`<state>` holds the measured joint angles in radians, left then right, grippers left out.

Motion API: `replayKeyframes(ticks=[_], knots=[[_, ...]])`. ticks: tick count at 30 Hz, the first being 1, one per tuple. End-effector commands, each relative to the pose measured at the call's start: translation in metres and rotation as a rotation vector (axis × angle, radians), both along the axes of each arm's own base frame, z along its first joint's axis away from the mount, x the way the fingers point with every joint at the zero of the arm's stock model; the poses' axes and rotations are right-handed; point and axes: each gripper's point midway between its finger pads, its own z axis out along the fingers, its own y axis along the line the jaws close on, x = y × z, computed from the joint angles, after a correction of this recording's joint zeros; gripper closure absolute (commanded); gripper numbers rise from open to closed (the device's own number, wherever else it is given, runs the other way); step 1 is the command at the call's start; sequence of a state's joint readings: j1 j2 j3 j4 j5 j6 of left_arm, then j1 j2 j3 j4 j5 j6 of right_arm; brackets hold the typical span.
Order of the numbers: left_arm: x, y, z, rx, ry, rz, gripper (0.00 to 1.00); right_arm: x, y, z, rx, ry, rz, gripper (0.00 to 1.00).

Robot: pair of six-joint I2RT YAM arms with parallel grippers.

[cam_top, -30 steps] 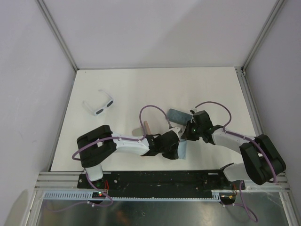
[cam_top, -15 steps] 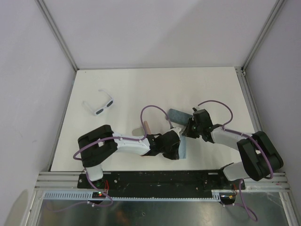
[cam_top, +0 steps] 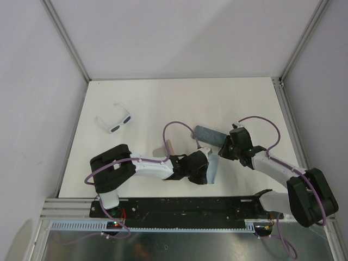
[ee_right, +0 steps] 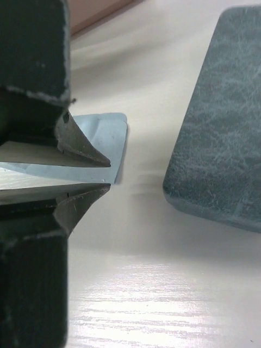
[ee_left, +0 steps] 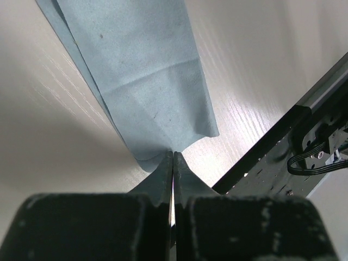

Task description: Organize the sunglasses

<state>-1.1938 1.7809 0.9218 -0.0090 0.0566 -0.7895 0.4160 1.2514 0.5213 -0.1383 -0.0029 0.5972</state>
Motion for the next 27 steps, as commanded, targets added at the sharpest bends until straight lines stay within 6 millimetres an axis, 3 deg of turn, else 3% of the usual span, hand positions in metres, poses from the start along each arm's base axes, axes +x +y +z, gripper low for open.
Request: replayKeyframes(ticks=[1, 5, 12, 19, 27], knots=[[-0.006, 0.009, -0.002, 0.046, -0.03, -0.059, 1.0, 0.001, -0.01, 0.017, -0.013, -0.049, -0.015, 0.76], [-0.001, 0.003, 0.015, 0.017, -0.068, -0.066, 0.98, 0.0, -0.011, 0.016, 0.004, -0.034, -0.005, 0.74], [0.011, 0.001, 0.034, 0.037, -0.155, -0.07, 0.83, -0.001, -0.007, -0.001, 0.013, 0.019, 0.016, 0.73], [0.017, -0.002, 0.052, 0.053, -0.237, -0.09, 0.79, -0.004, 0.004, -0.017, 0.051, 0.083, 0.039, 0.75], [0.006, -0.015, 0.05, 0.078, -0.27, -0.16, 0.74, -0.008, 0.005, -0.02, 0.062, 0.109, 0.038, 0.77]])
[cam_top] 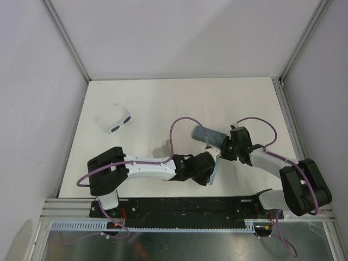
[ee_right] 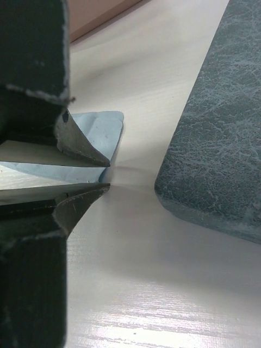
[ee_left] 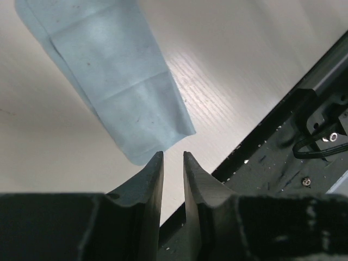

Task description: Organize the sunglasses

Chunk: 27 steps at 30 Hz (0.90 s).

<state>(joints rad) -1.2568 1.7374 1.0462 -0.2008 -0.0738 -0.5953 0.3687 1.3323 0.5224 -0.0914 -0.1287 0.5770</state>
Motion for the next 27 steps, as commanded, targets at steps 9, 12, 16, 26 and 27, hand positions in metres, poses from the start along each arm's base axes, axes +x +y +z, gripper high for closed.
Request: replayKeyframes(ticks=[9, 12, 16, 26, 27], knots=[[0.001, -0.032, 0.015, 0.002, -0.079, -0.071, 0.7, -0.012, -0.012, -0.003, -0.045, 0.048, -0.034, 0.77], [0.002, -0.035, 0.01, 0.021, -0.084, -0.076, 0.69, -0.013, -0.014, -0.006, -0.053, 0.056, -0.033, 0.79], [0.002, -0.035, 0.002, 0.05, -0.084, -0.078, 0.67, -0.014, -0.012, -0.01, -0.045, 0.065, -0.028, 0.8], [0.002, -0.036, 0.0, 0.062, -0.087, -0.074, 0.66, -0.015, -0.005, -0.013, -0.012, 0.075, -0.011, 0.91], [0.002, -0.036, 0.001, 0.059, -0.088, -0.072, 0.66, -0.015, -0.004, -0.013, -0.008, 0.074, -0.006, 0.93]])
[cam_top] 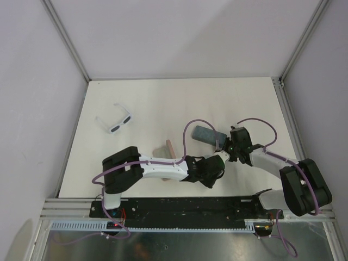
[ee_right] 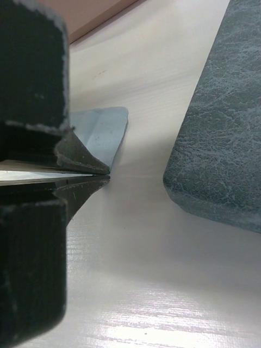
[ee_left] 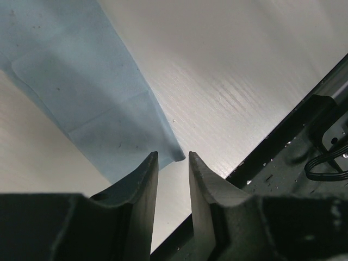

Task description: Organize the sunglasses

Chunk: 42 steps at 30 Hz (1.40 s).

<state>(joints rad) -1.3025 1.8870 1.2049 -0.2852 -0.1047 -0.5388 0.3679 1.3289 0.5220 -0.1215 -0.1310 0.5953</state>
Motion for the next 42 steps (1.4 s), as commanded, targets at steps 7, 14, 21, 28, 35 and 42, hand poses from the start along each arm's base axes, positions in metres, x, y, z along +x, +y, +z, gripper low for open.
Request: replayKeyframes(ticks=[7, 14, 21, 28, 35, 42], knots=[[0.009, -0.013, 0.017, -0.029, -0.057, -0.005, 0.67, -0.008, -0.002, -0.006, -0.004, 0.032, 0.007, 1.0], [0.009, -0.016, 0.015, -0.024, -0.056, -0.012, 0.7, -0.009, -0.002, -0.006, -0.003, 0.032, 0.01, 1.0], [0.003, -0.02, 0.005, -0.01, -0.029, -0.031, 0.72, -0.009, -0.001, -0.006, 0.0, 0.033, 0.015, 1.0], [0.001, -0.013, -0.006, 0.02, -0.02, -0.02, 0.93, -0.008, 0.001, -0.004, 0.01, 0.026, 0.019, 1.0], [0.004, -0.017, 0.027, -0.048, -0.043, -0.013, 1.0, -0.002, 0.009, 0.018, 0.058, -0.021, 0.033, 1.0], [0.005, -0.009, 0.062, -0.125, -0.036, 0.009, 1.0, 0.01, 0.019, 0.079, 0.142, -0.159, 0.047, 1.0]])
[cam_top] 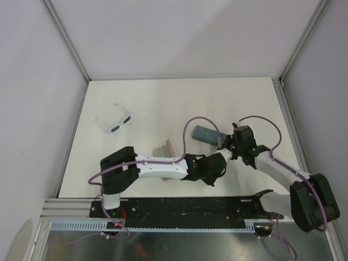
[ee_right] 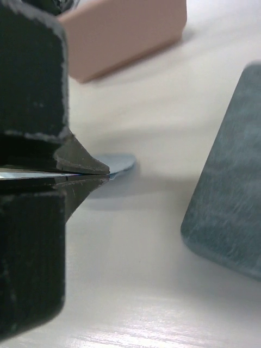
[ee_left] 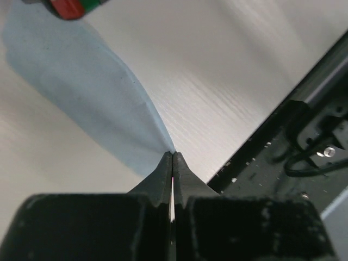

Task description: Organize the sunglasses

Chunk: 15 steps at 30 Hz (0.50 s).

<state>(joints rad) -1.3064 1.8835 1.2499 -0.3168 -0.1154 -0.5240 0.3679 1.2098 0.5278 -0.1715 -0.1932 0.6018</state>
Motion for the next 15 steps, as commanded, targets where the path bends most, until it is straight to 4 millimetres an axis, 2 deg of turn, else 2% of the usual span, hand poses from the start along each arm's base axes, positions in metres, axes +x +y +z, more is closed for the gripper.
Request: replayKeyframes(ticks=[1, 9, 15], knots=[[0.004, 0.0, 0.057, -0.135, -0.016, 0.027, 1.0, 0.015, 0.011, 0.057, 0.079, -0.122, 0.016, 1.0], [0.016, 0.035, 0.096, -0.216, -0.027, 0.086, 1.0, 0.022, 0.035, 0.118, 0.179, -0.21, 0.082, 1.0], [0.024, 0.069, 0.12, -0.273, -0.041, 0.145, 1.0, 0.025, 0.072, 0.155, 0.218, -0.265, 0.17, 1.0]])
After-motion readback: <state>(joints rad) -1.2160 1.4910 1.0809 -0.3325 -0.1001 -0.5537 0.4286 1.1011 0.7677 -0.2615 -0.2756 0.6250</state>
